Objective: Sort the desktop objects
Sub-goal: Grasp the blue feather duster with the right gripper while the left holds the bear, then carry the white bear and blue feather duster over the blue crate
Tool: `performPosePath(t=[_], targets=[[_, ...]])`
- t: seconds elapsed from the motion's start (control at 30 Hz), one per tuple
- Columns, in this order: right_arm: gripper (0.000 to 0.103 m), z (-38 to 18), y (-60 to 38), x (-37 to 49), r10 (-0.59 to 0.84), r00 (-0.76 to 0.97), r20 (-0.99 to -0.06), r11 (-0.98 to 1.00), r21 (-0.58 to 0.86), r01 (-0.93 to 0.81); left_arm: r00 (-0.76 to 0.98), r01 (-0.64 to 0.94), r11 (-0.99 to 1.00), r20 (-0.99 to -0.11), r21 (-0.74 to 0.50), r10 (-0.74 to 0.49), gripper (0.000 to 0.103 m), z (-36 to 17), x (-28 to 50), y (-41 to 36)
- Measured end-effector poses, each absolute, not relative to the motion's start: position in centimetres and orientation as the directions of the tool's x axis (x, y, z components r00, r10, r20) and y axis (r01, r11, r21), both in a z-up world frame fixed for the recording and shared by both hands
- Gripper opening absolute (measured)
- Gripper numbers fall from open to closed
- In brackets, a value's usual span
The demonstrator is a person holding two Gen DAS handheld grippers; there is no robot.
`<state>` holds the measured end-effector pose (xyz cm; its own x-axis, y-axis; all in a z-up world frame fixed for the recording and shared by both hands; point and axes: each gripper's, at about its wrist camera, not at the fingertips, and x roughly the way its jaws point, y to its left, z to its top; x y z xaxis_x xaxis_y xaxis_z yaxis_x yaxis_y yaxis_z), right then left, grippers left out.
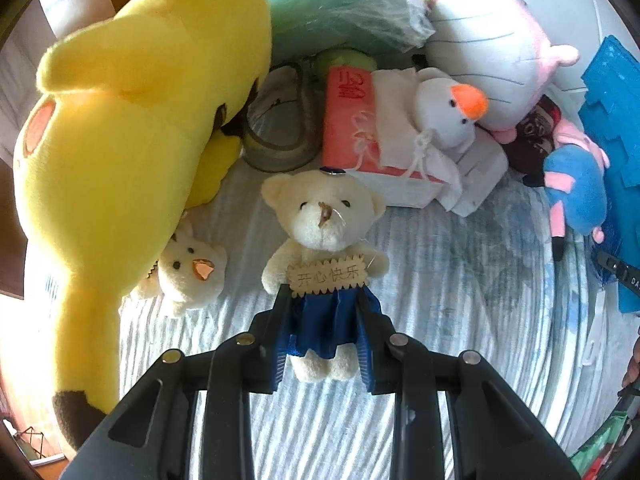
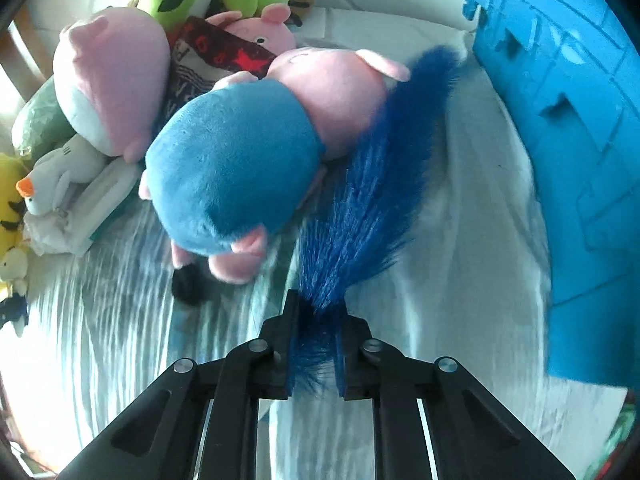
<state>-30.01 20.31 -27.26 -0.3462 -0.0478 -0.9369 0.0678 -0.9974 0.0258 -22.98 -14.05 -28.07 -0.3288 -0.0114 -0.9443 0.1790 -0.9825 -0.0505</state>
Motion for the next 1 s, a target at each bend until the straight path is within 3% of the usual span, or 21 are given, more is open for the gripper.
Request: performPosePath(t=[0.27,1.0], targets=[[0.011,-24.3,20.5,-26.4,-0.049,-0.365,-0.930,-0.997,0.024,0.072,-0.362,0.142,-0.988,-0.932,-0.064,0.009,0.028,-27.2,-23.0,-13.3],[0.006,-17.0,24.5,-18.9,-0.118,-0.473,-0.873,-0.993,0.089,0.082,-0.465,-0.026,-0.998,-0.883,-0.060,0.066,0.028,-18.2,-22.3,-8.9]])
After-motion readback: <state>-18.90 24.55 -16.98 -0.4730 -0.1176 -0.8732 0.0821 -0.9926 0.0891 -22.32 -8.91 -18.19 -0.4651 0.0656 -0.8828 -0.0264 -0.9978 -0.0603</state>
